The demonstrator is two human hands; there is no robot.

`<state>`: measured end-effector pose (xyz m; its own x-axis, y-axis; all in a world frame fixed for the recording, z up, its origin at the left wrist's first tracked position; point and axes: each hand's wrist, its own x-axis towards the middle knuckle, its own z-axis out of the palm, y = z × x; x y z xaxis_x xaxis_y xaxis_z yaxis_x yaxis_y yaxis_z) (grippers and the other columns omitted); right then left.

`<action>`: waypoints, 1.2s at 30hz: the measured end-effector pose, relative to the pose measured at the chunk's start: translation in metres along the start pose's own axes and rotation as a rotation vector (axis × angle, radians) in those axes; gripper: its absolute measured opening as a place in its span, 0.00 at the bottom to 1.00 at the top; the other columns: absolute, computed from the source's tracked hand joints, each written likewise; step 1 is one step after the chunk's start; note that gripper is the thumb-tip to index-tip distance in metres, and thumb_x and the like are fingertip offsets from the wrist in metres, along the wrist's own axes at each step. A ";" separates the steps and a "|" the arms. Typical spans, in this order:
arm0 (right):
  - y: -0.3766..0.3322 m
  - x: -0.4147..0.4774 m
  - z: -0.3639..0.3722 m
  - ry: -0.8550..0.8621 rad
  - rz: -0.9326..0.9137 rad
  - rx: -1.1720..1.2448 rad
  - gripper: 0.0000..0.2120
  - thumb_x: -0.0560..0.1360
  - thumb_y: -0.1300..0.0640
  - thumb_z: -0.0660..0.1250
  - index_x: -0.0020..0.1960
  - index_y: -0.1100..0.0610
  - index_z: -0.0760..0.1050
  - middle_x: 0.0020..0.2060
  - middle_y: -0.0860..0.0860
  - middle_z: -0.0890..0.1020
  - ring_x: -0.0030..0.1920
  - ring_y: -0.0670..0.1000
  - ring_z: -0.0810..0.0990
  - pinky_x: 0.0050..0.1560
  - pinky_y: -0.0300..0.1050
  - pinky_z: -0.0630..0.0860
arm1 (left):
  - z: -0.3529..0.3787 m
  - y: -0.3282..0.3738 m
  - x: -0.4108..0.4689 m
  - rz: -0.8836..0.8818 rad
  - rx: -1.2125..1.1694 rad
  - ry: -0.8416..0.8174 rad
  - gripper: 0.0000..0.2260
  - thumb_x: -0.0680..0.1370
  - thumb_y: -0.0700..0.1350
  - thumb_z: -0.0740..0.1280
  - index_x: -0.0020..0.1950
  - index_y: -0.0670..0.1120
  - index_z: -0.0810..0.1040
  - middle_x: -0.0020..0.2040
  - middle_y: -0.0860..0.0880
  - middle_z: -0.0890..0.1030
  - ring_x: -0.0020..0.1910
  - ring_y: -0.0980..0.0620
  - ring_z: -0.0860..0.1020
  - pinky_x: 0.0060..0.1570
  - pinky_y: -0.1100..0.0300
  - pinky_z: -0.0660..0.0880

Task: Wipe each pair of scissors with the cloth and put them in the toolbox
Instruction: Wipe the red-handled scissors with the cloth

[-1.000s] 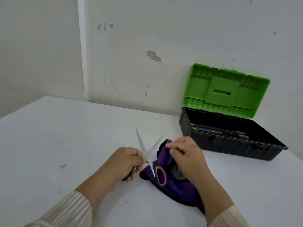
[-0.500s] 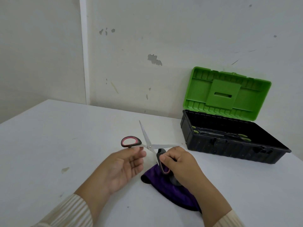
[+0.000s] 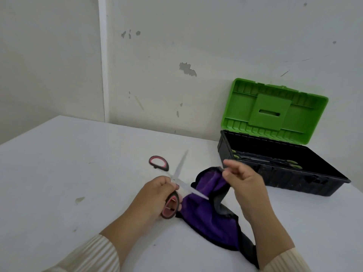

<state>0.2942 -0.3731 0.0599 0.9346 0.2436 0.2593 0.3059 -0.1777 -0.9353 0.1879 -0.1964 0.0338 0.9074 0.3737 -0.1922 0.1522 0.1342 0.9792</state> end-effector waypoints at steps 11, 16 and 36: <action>-0.005 -0.020 0.049 -0.290 -0.442 -0.573 0.07 0.73 0.64 0.66 0.45 0.57 0.82 0.42 0.47 0.74 0.39 0.38 0.72 0.43 0.25 0.68 | 0.016 -0.010 -0.005 0.101 0.269 -0.101 0.11 0.81 0.41 0.56 0.41 0.41 0.73 0.31 0.41 0.77 0.20 0.52 0.69 0.19 0.65 0.62; -0.006 -0.025 0.051 -0.315 -0.321 -0.563 0.07 0.74 0.64 0.64 0.42 0.60 0.81 0.43 0.52 0.77 0.42 0.47 0.77 0.46 0.38 0.74 | 0.019 -0.014 -0.002 0.087 0.230 -0.093 0.11 0.81 0.39 0.57 0.40 0.43 0.72 0.29 0.48 0.76 0.19 0.55 0.68 0.22 0.63 0.63; -0.003 -0.010 0.043 -0.048 -0.228 -0.505 0.05 0.72 0.65 0.67 0.40 0.61 0.81 0.39 0.51 0.77 0.40 0.45 0.76 0.44 0.25 0.67 | 0.015 -0.004 -0.005 0.069 0.194 -0.110 0.11 0.80 0.38 0.56 0.38 0.42 0.71 0.20 0.54 0.72 0.19 0.54 0.67 0.25 0.63 0.63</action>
<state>0.2764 -0.3338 0.0496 0.8290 0.3702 0.4193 0.5593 -0.5476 -0.6224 0.1886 -0.2125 0.0315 0.9540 0.2719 -0.1263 0.1508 -0.0713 0.9860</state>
